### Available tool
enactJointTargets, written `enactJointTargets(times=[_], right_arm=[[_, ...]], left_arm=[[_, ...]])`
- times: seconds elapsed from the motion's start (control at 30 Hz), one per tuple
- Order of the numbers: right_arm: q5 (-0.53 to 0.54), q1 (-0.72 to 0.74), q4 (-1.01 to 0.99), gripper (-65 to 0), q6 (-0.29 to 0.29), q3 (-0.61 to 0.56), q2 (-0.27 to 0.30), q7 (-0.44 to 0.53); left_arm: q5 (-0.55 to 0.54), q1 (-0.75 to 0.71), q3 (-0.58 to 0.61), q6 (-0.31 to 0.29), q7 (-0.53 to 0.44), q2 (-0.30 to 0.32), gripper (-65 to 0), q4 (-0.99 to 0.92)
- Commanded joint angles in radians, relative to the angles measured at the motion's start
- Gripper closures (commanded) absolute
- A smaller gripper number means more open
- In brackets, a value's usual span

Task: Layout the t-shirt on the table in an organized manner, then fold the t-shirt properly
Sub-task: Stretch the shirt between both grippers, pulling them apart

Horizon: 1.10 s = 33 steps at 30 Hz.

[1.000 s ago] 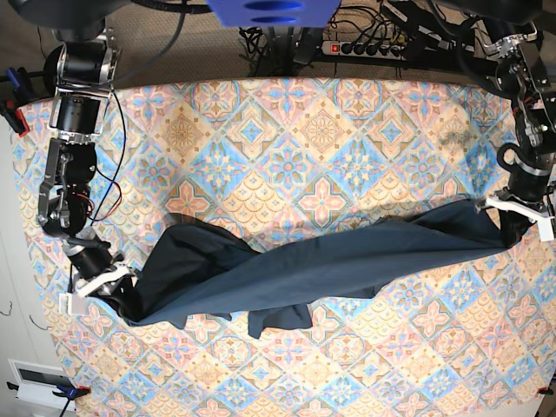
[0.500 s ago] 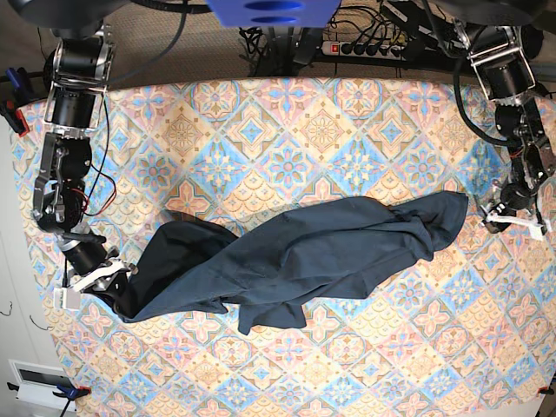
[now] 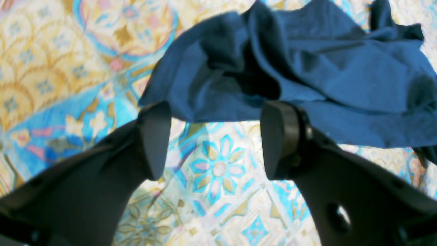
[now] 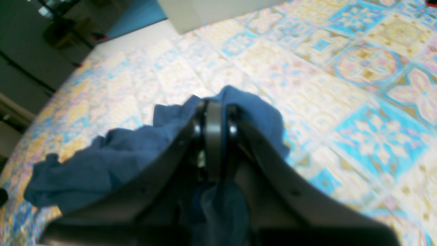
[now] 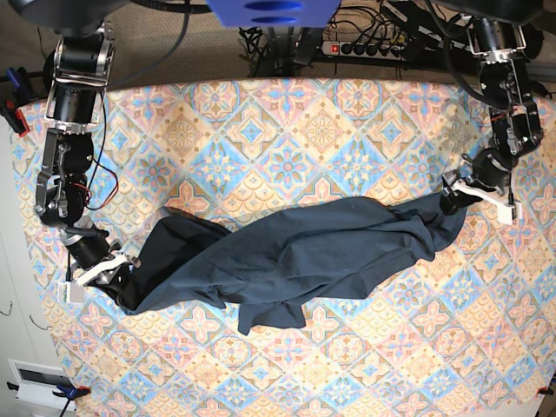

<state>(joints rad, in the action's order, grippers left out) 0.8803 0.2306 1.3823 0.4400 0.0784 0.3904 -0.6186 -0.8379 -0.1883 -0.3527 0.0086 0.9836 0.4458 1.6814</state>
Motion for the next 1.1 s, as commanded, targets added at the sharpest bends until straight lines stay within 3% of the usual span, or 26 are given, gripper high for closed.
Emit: enactJointTargets(times=[0.0,0.23,0.5,0.7,1.07], right_arm=[[0.021,0.028,0.016,-0.7,0.007,0.007,0.017,0.030],[0.021,0.028,0.015,-0.7,0.007,0.007,0.015,0.030],[0.021,0.028,0.018,-0.7,0.007,0.007,0.015,0.030],[0.021,0.028,0.021,-0.7,0.007,0.008,0.015,0.030],[0.021,0.029,0.013,-0.7,0.007,0.008,0.015,0.030]], left_arm=[[-0.008,0.013,-0.006,-0.005,-0.015,0.003,-40.6,0.012],[0.053,0.091,0.002,-0.003,-0.015,-0.045,-40.6,-0.062],[0.187,0.206,0.179,-0.003,-0.019,-0.075,-40.6,-0.071],[0.315,0.241,0.208,-0.005,-0.019,-0.147,-40.6,-0.096],[0.329,0.253,0.205,-0.005,-0.021,-0.164,-40.5,-0.142]])
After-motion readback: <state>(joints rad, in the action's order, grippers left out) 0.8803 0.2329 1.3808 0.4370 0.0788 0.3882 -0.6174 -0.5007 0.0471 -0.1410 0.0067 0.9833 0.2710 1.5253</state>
